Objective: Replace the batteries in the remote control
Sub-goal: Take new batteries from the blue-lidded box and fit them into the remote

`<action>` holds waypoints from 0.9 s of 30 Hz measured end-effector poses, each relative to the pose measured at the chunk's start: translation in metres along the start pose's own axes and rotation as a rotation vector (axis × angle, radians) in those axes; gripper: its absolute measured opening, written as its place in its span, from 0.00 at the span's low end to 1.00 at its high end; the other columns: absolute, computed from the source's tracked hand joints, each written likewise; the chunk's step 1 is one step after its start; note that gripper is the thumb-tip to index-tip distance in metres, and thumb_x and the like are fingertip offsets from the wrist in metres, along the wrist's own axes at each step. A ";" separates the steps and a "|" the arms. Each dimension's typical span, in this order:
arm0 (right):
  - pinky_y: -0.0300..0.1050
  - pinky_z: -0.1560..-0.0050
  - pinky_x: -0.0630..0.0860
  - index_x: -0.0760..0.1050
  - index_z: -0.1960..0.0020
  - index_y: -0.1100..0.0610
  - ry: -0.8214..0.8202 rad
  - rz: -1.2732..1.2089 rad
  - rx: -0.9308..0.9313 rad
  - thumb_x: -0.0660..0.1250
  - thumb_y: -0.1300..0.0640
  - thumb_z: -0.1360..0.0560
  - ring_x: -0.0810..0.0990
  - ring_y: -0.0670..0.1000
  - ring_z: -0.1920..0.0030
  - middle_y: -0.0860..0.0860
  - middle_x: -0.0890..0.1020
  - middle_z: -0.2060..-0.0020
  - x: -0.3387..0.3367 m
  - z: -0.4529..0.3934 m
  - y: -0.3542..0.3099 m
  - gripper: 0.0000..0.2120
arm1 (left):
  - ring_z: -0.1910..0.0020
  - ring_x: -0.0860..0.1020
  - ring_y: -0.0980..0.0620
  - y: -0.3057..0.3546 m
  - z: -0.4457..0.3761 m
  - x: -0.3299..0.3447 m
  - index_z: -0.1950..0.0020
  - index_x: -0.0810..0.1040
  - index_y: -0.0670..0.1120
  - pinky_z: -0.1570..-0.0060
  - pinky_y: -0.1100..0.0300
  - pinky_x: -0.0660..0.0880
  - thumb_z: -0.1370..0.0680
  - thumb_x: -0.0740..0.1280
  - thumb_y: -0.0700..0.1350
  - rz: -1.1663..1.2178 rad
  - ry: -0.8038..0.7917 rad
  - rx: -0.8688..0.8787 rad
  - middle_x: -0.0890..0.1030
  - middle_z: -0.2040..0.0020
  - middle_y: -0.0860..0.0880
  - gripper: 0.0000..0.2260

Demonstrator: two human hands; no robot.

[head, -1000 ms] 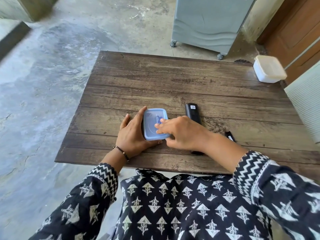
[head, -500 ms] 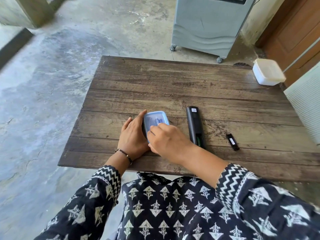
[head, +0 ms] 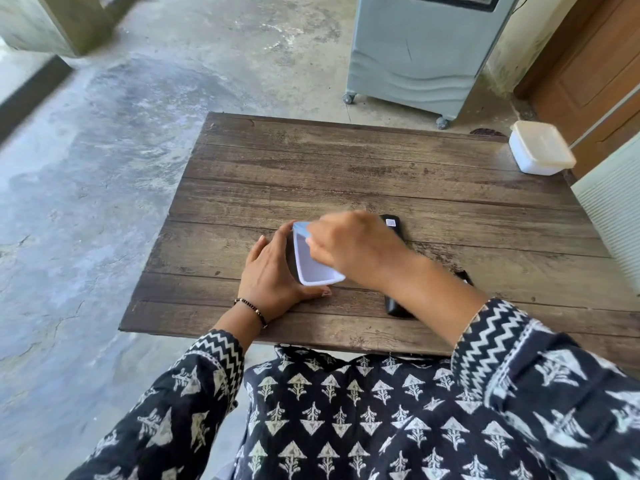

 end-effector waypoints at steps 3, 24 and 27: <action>0.44 0.69 0.68 0.78 0.63 0.63 0.081 -0.111 0.241 0.62 0.60 0.27 0.77 0.56 0.70 0.59 0.81 0.70 -0.018 -0.016 0.028 0.10 | 0.30 0.66 0.53 0.000 0.000 -0.002 0.26 0.56 0.49 0.26 0.56 0.52 0.47 0.78 0.62 0.000 0.006 -0.013 0.70 0.31 0.54 0.56; 0.40 0.68 0.72 0.77 0.64 0.60 0.076 -0.391 1.093 0.65 0.63 0.32 0.78 0.56 0.64 0.55 0.81 0.66 0.059 -0.041 0.108 0.03 | 0.27 0.59 0.55 -0.006 0.001 0.000 0.24 0.51 0.46 0.25 0.55 0.48 0.48 0.64 0.76 0.003 -0.026 0.061 0.61 0.25 0.52 0.61; 0.40 0.61 0.70 0.81 0.57 0.56 0.127 -0.283 0.728 0.66 0.61 0.29 0.77 0.54 0.58 0.52 0.80 0.60 0.035 -0.036 0.086 0.05 | 0.27 0.60 0.56 -0.006 0.001 0.000 0.24 0.52 0.47 0.25 0.56 0.49 0.44 0.66 0.73 0.008 -0.011 0.068 0.62 0.26 0.53 0.56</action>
Point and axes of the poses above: each hand's wrist, its own z-axis away from the middle knuckle, its own x-axis out of the palm, y = z × x, the point moved 3 cm from there along -z, towards the middle knuckle
